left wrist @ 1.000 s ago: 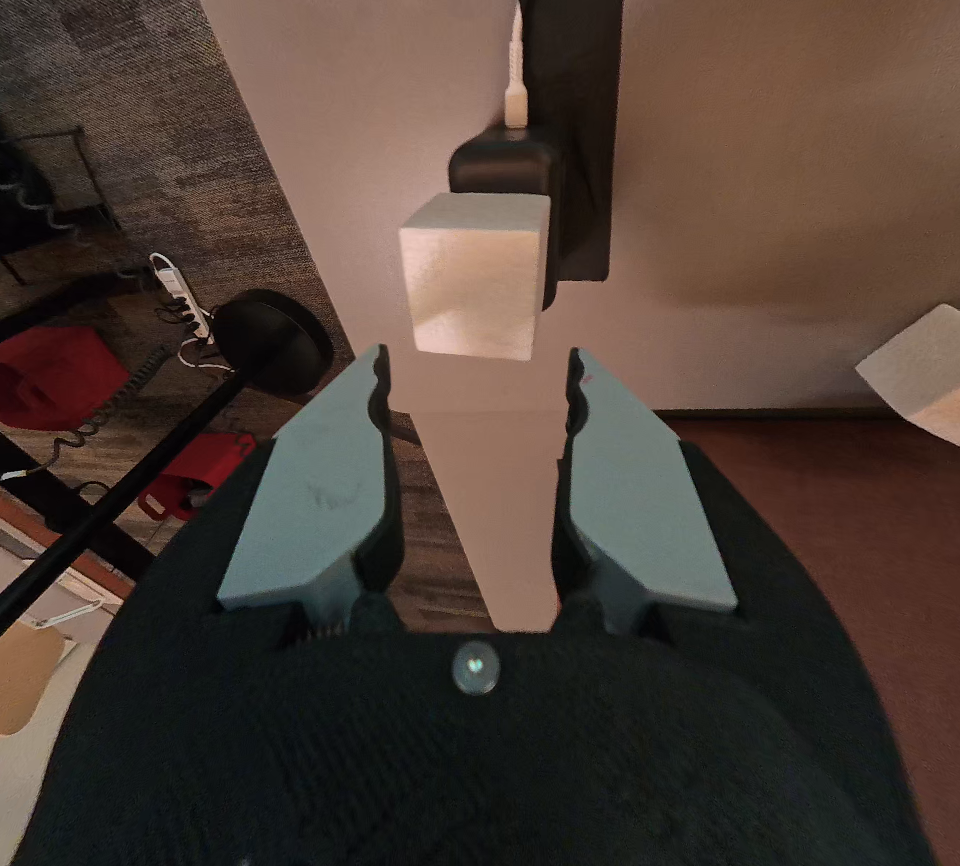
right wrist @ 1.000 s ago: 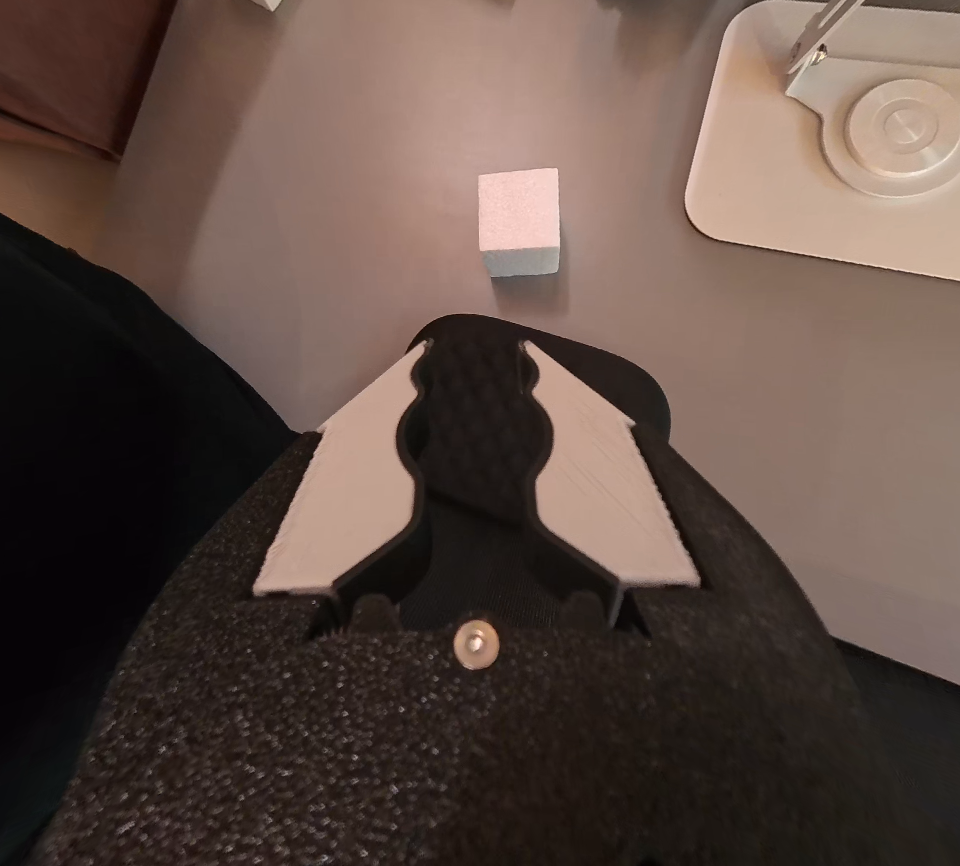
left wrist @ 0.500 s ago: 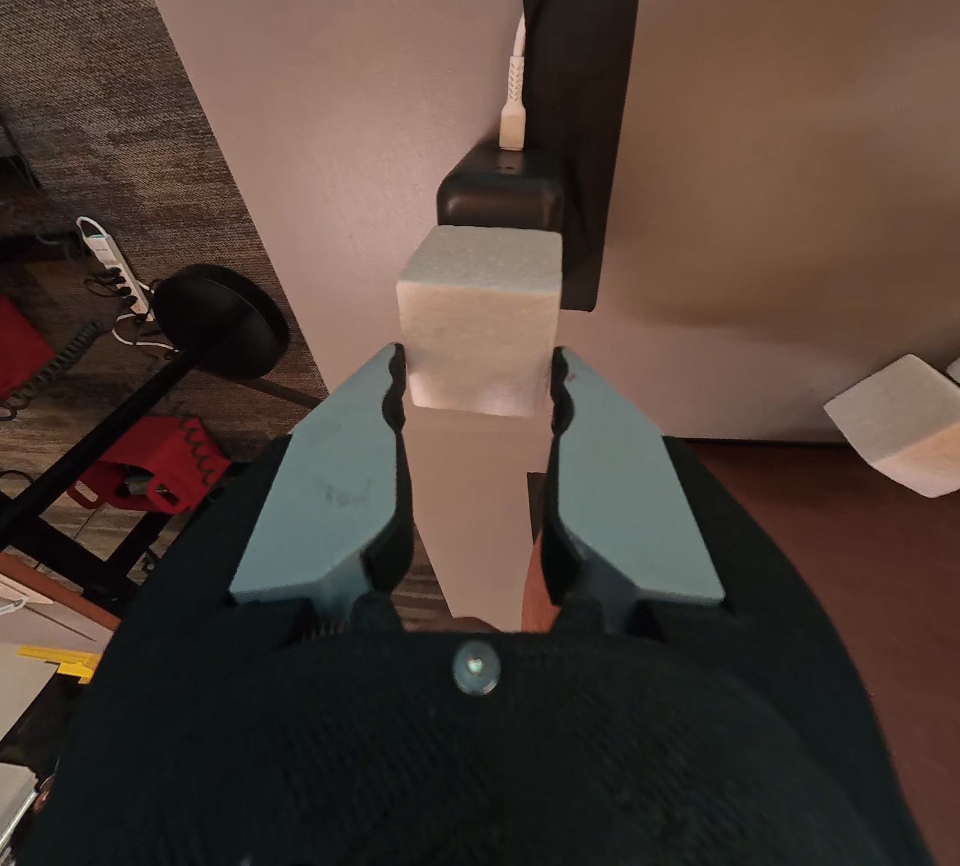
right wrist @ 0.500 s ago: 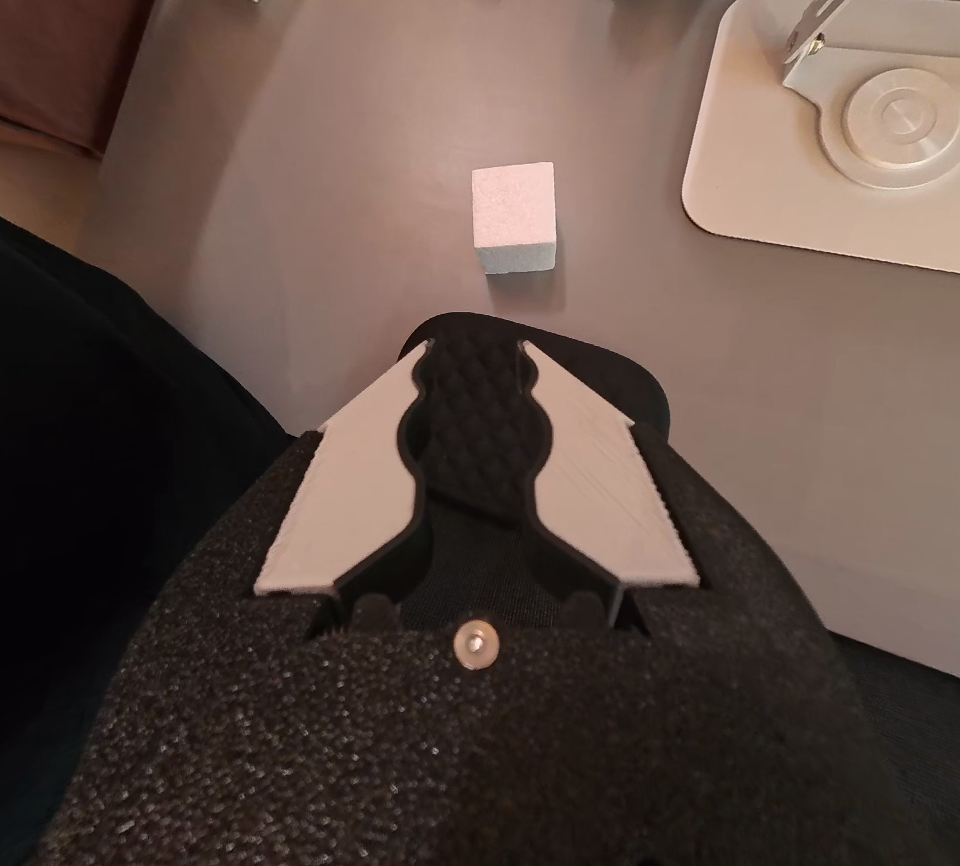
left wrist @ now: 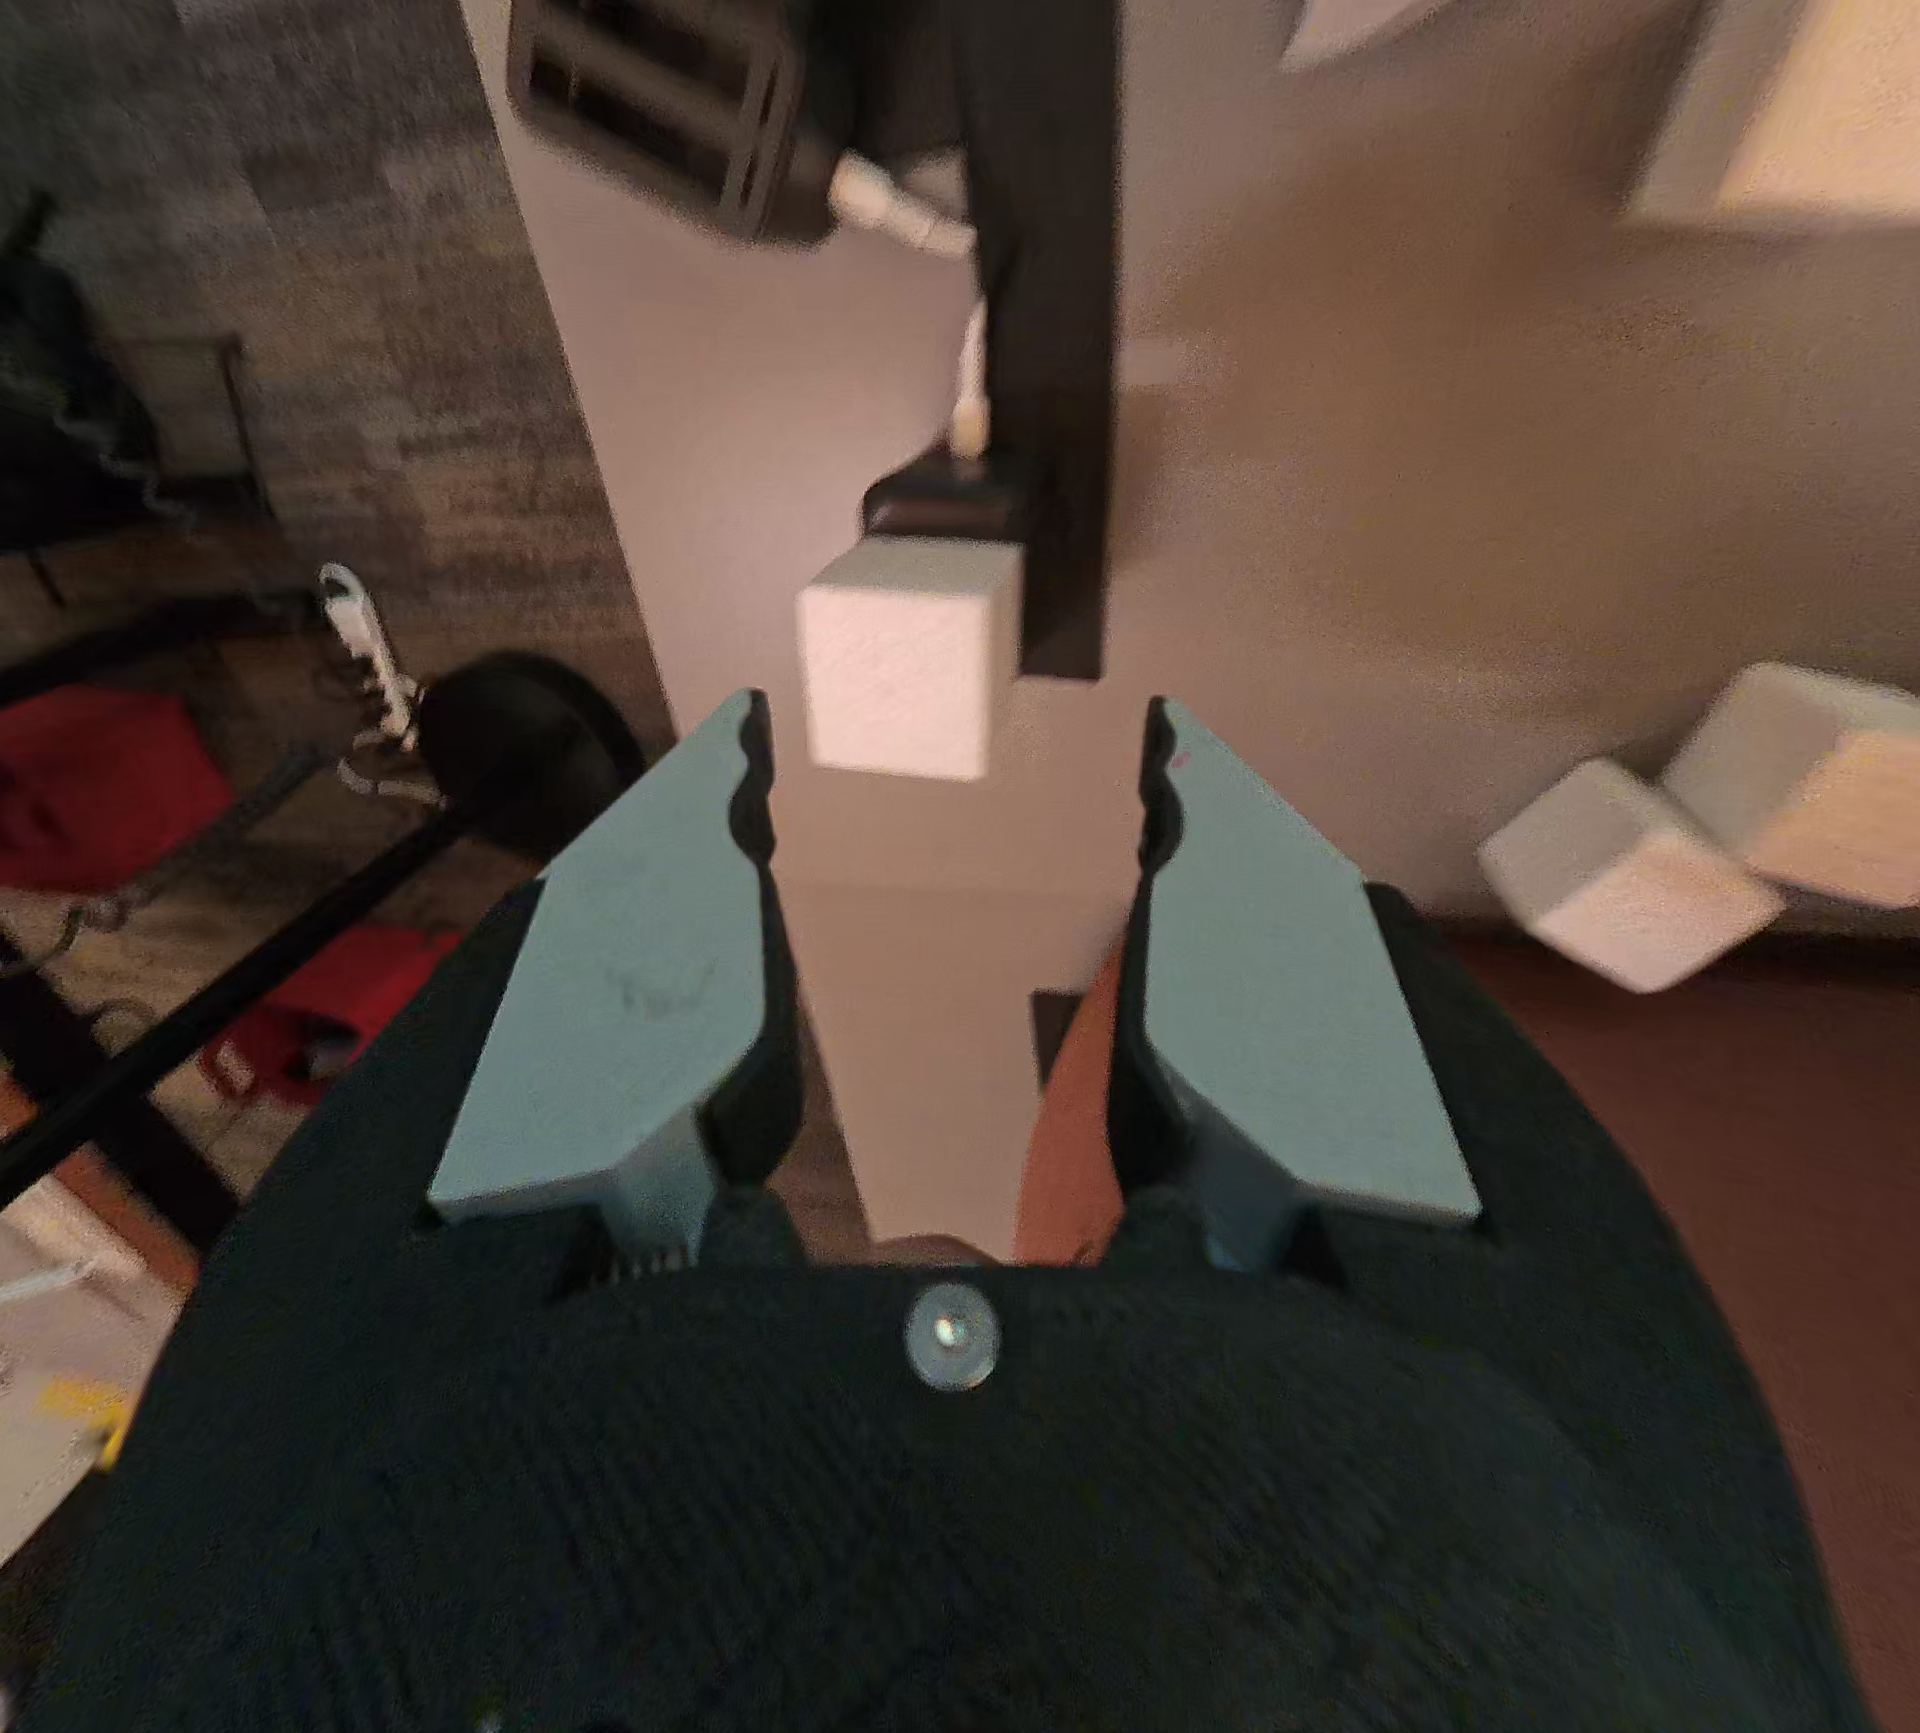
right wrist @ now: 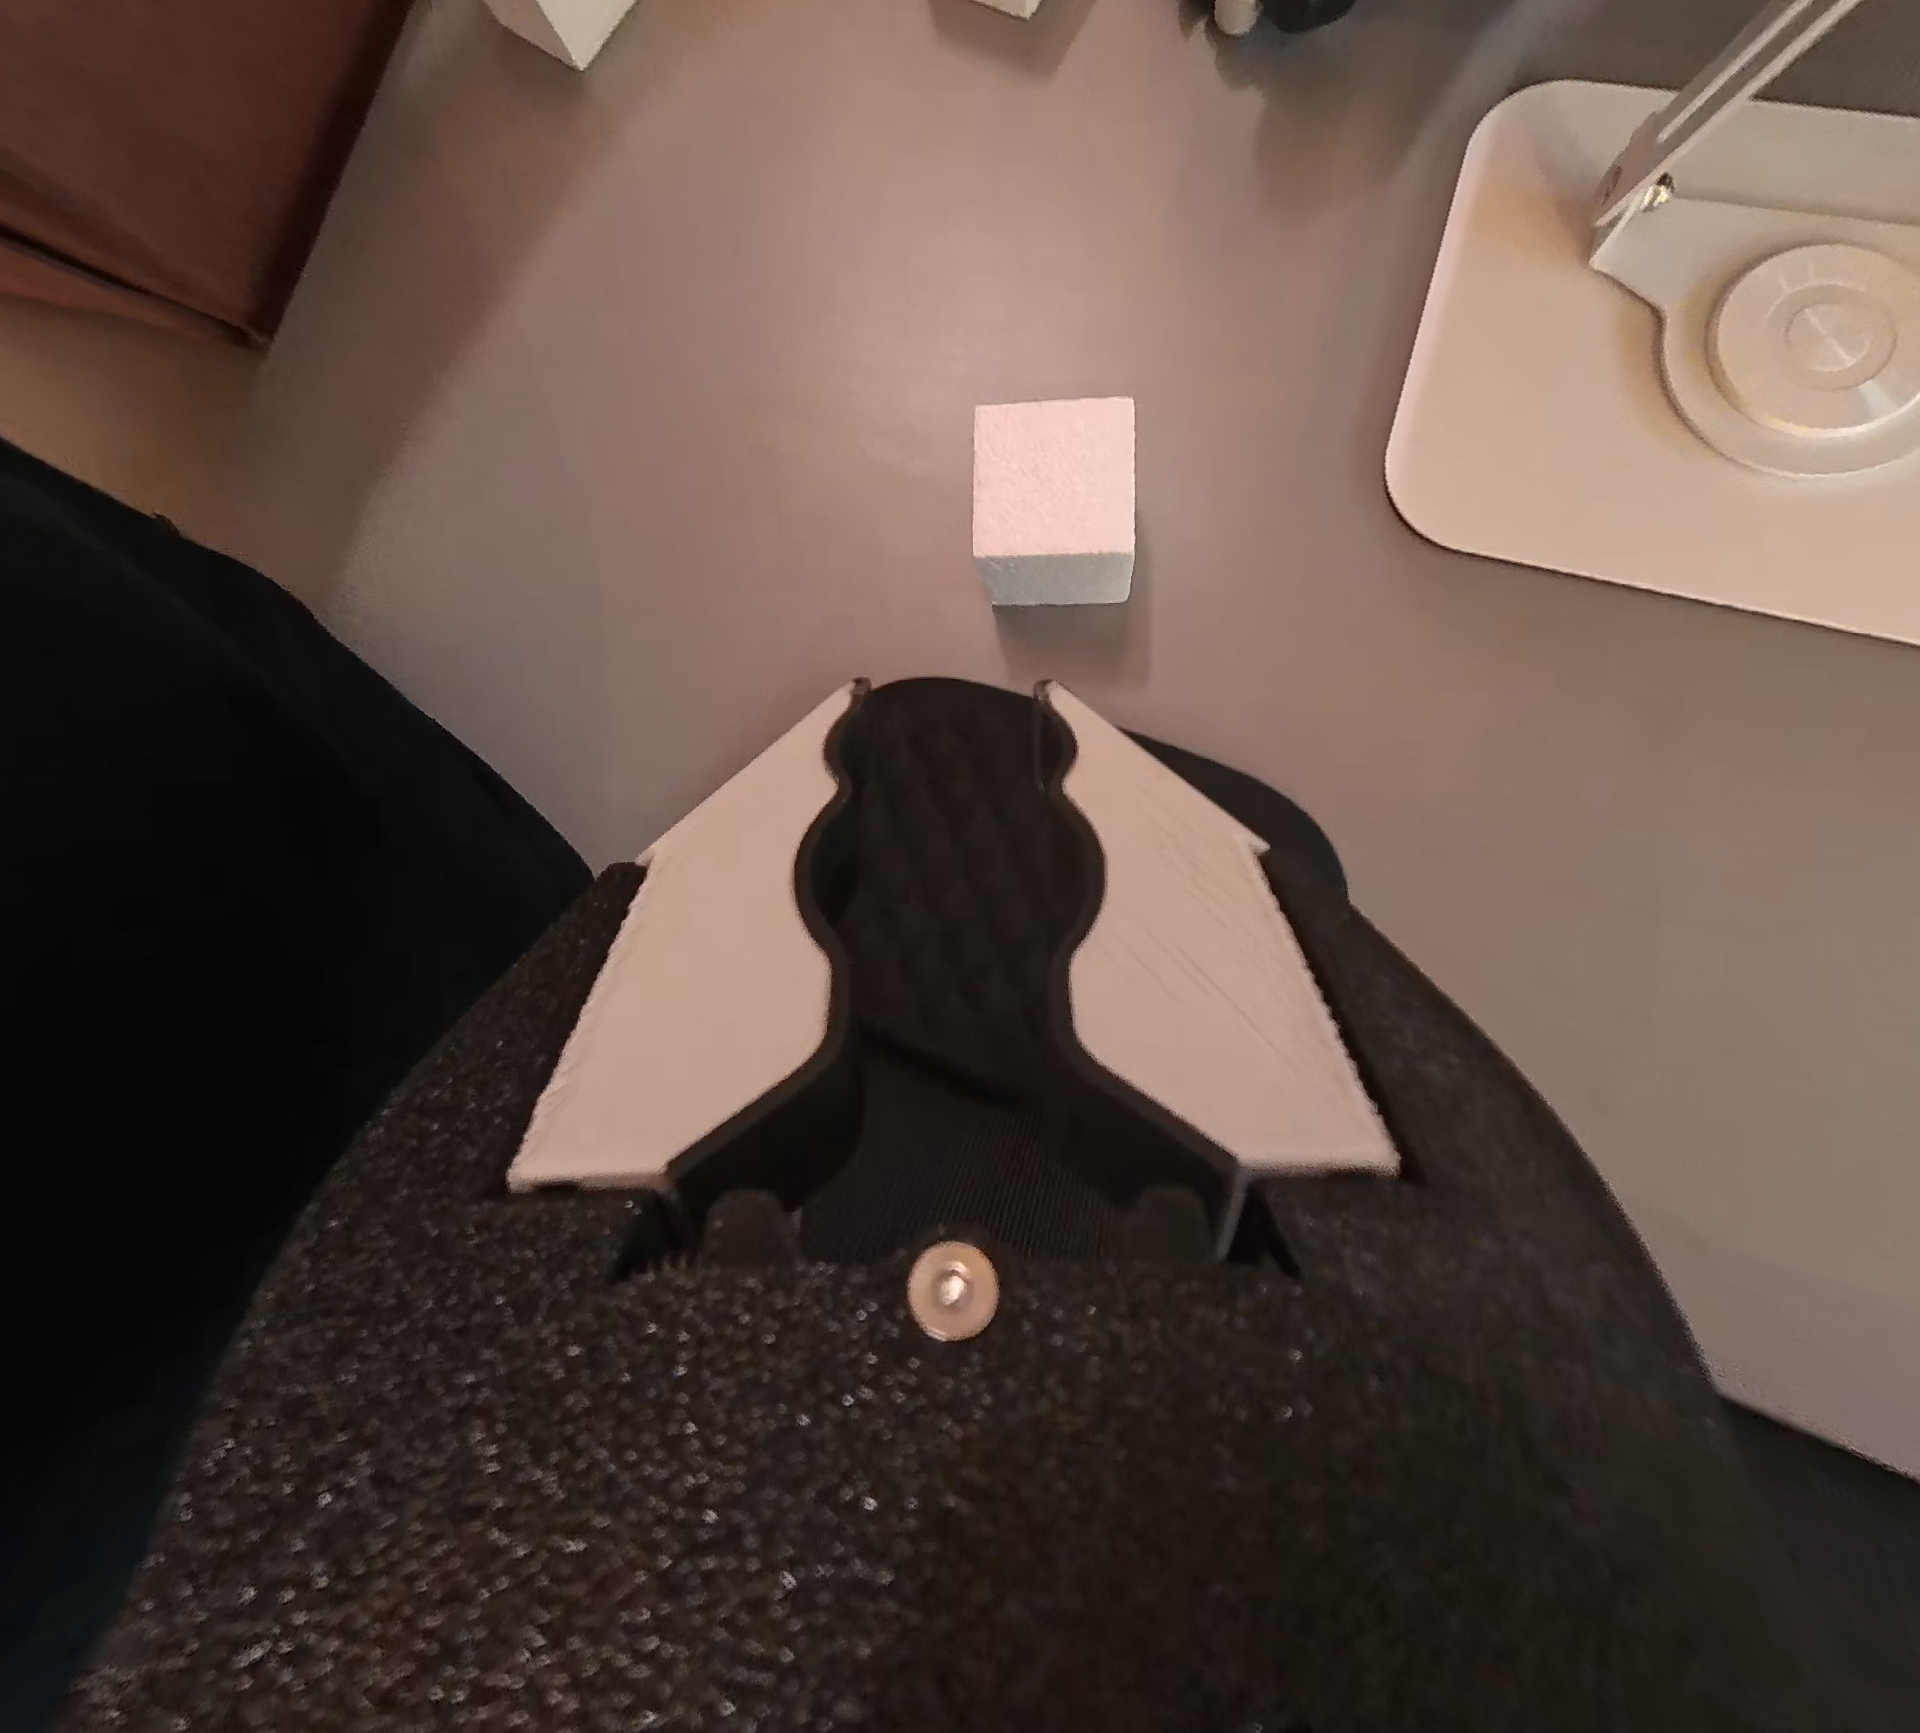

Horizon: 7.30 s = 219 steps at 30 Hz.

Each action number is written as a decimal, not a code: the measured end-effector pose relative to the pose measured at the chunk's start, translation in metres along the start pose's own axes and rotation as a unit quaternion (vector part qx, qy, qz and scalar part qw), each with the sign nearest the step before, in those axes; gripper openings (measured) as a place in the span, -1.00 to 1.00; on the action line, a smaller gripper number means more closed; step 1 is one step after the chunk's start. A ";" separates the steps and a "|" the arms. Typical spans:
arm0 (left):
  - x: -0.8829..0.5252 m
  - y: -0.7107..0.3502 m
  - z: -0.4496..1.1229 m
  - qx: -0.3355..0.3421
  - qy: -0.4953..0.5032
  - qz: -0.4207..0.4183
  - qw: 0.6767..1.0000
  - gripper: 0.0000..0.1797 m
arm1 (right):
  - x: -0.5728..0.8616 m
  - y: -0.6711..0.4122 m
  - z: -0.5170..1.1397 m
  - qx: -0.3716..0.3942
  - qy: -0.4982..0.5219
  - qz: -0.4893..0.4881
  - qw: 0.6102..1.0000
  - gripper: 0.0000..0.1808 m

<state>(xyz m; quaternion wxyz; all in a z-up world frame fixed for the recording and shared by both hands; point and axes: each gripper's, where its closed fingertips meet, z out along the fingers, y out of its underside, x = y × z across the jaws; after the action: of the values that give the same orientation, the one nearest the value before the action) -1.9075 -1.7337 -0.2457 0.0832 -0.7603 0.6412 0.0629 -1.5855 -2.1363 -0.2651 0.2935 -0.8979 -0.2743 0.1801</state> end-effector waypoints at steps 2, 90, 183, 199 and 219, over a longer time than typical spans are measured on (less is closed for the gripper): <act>0.044 -0.029 -0.017 0.057 0.047 -0.009 0.997 -0.25 | 0.000 -0.004 0.005 0.006 -0.016 -0.008 1.000 -0.68; 0.221 0.130 0.079 -0.247 0.140 0.132 0.950 -0.11 | 0.012 -0.007 -0.011 0.081 -0.039 -0.019 0.996 -0.69; 0.265 0.076 0.037 -0.151 0.074 0.049 0.985 -0.11 | 0.002 0.001 0.000 0.072 -0.059 -0.041 0.995 -0.72; 0.247 0.057 0.044 -0.123 0.047 -0.023 0.991 -0.40 | 0.005 0.002 0.000 0.071 -0.049 -0.038 0.996 -0.72; 0.118 0.023 -0.086 -0.032 -0.045 -0.039 0.998 -0.41 | 0.008 0.018 0.015 0.020 -0.044 -0.033 0.998 -0.72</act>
<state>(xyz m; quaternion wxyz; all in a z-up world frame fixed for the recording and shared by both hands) -1.9108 -1.8691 -0.1860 0.0898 -0.7836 0.6040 0.1143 -1.5798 -2.1372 -0.2893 0.3043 -0.8738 -0.3125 0.2151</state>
